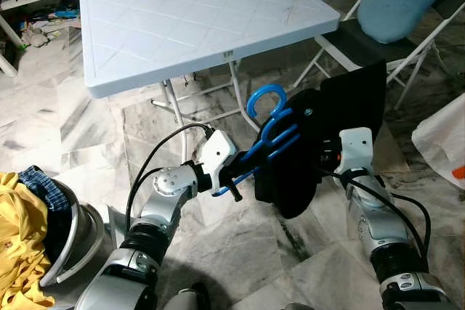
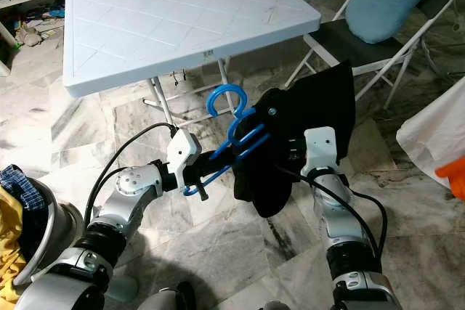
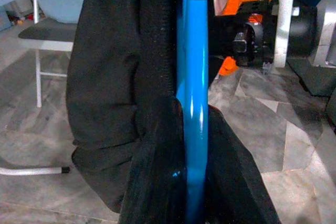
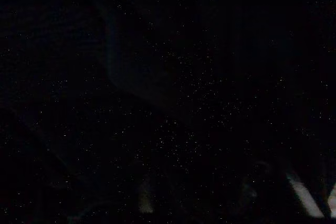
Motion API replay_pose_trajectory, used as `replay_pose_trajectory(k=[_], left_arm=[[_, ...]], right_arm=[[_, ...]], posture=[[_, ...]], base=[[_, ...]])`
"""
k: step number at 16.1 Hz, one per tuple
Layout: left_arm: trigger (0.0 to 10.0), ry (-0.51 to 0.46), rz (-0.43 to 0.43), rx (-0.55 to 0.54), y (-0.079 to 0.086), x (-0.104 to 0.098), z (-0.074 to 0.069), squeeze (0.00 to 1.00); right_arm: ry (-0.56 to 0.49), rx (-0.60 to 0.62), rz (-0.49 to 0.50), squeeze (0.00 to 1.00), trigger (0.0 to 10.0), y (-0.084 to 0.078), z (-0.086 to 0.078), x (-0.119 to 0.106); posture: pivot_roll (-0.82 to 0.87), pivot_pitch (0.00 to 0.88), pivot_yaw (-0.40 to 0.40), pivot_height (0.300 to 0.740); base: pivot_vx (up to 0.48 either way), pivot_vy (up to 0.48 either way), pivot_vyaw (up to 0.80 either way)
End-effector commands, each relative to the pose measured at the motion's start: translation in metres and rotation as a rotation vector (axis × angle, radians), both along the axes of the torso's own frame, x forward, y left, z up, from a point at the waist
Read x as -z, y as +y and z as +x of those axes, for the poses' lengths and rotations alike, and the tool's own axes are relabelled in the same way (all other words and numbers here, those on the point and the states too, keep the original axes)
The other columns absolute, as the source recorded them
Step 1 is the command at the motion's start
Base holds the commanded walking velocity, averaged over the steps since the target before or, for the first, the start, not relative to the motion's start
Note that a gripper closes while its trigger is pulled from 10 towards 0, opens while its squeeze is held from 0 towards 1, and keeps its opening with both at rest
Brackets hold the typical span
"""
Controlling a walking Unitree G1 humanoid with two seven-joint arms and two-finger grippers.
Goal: Hang hanger
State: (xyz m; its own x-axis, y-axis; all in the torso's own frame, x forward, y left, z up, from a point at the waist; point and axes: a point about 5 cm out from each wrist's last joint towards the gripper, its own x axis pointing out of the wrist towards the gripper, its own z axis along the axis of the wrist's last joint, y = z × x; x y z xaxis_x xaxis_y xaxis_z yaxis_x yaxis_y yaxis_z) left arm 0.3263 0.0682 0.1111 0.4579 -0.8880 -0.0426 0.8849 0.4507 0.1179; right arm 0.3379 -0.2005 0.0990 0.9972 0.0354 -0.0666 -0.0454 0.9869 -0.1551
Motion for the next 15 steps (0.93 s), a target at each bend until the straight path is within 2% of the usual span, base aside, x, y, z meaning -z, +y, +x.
replay_pose_trajectory(k=[1,8,10,15], left_arm=[[0.0,-0.036,-0.029,0.000,0.001,-0.008,0.001,0.00],[0.0,-0.038,-0.007,-0.031,0.006,-0.005,0.003,0.00],[0.0,-0.057,0.035,-0.077,0.009,-0.004,0.006,0.00],[0.0,-0.038,0.140,-0.132,0.017,0.012,0.007,0.00]], right_arm=[[0.012,0.017,0.022,0.00,0.0,-0.002,-0.001,0.003],[-0.029,0.031,0.083,0.00,0.0,-0.007,-0.001,-0.005],[-0.049,0.021,0.087,0.00,0.0,-0.011,-0.004,-0.010],[-0.180,0.039,0.106,0.00,0.0,-0.030,-0.015,-0.046]], posture=[[-0.21,0.132,0.056,0.740],[-0.20,0.131,0.052,0.740],[-0.20,0.127,0.049,0.740],[-0.23,0.127,0.061,0.740]], base=[[0.000,0.000,0.00],[0.000,0.000,0.00],[0.000,0.000,0.00],[0.000,0.000,0.00]])
